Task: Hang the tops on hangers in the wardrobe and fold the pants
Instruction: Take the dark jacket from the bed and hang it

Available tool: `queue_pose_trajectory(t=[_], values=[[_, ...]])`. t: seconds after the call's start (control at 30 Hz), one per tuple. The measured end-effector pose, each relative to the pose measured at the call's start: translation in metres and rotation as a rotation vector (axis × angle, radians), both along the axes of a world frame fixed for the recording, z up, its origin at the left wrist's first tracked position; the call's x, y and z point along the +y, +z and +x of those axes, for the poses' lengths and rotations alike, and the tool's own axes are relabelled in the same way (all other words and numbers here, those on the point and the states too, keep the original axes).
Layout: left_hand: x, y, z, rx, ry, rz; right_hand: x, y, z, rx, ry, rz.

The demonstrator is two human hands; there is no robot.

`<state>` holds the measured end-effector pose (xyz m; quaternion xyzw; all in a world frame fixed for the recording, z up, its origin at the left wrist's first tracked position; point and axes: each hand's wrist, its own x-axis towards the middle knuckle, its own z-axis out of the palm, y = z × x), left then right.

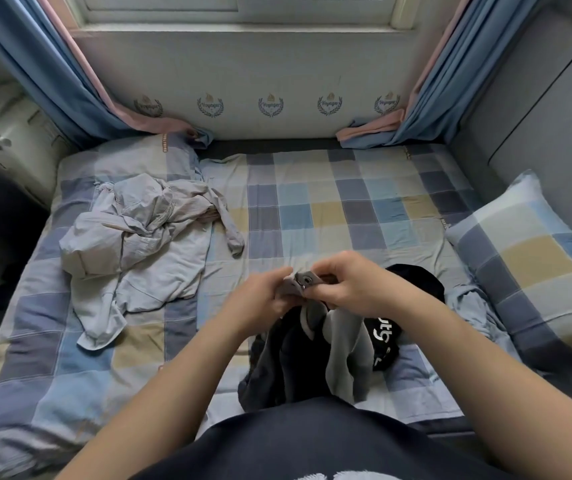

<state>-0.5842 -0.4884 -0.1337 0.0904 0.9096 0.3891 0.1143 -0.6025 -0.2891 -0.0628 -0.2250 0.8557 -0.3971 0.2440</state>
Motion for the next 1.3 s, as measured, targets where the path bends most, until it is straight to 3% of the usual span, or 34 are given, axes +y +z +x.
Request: queue_pose_trajectory(t=[0.13,0.23,0.27,0.33,0.4,0.57,0.63,0.77,0.83,0.9,0.97,1.0,1.03,1.17,1.3], values=[[0.003,-0.004,0.008,0.276,0.361,0.186,0.011,-0.013,0.015,-0.164,-0.071,-0.106],[0.005,0.006,0.011,0.278,0.424,0.459,0.018,-0.031,0.021,-0.396,-0.175,-0.096],[0.006,0.009,0.012,0.241,0.424,0.547,0.018,-0.038,0.020,-0.376,-0.249,-0.098],[0.007,0.015,0.012,0.156,0.442,0.716,0.016,-0.052,0.016,-0.154,-0.421,-0.089],[0.008,0.019,0.013,0.067,0.459,0.853,0.011,-0.062,0.011,0.017,-0.452,-0.038],[0.011,0.029,0.016,-0.086,0.566,1.066,-0.002,-0.072,0.006,-0.073,-0.273,-0.008],[0.006,0.028,0.018,-0.098,0.581,1.102,-0.006,-0.077,0.006,-0.009,-0.275,0.089],[-0.003,0.022,0.022,-0.115,0.595,1.038,0.000,-0.079,-0.002,0.181,-0.346,0.274],[-0.012,0.018,0.023,-0.109,0.559,0.911,0.006,-0.073,-0.006,0.246,-0.343,0.253],[-0.028,0.015,0.021,-0.094,0.466,0.594,0.010,-0.062,-0.006,0.230,-0.352,0.119],[-0.043,0.014,0.019,-0.118,0.313,0.064,0.012,-0.049,-0.005,0.263,-0.362,0.031],[-0.047,0.016,0.019,-0.118,0.283,-0.095,0.013,-0.042,-0.005,0.304,-0.345,0.027],[-0.048,0.018,0.019,-0.088,0.285,-0.127,0.013,-0.036,-0.005,0.349,-0.301,0.039],[-0.033,0.033,0.018,0.084,0.206,0.174,0.005,-0.019,0.002,0.435,-0.108,-0.016],[-0.016,0.031,0.011,-0.102,0.069,0.243,0.007,-0.010,0.008,0.518,0.009,-0.016]])
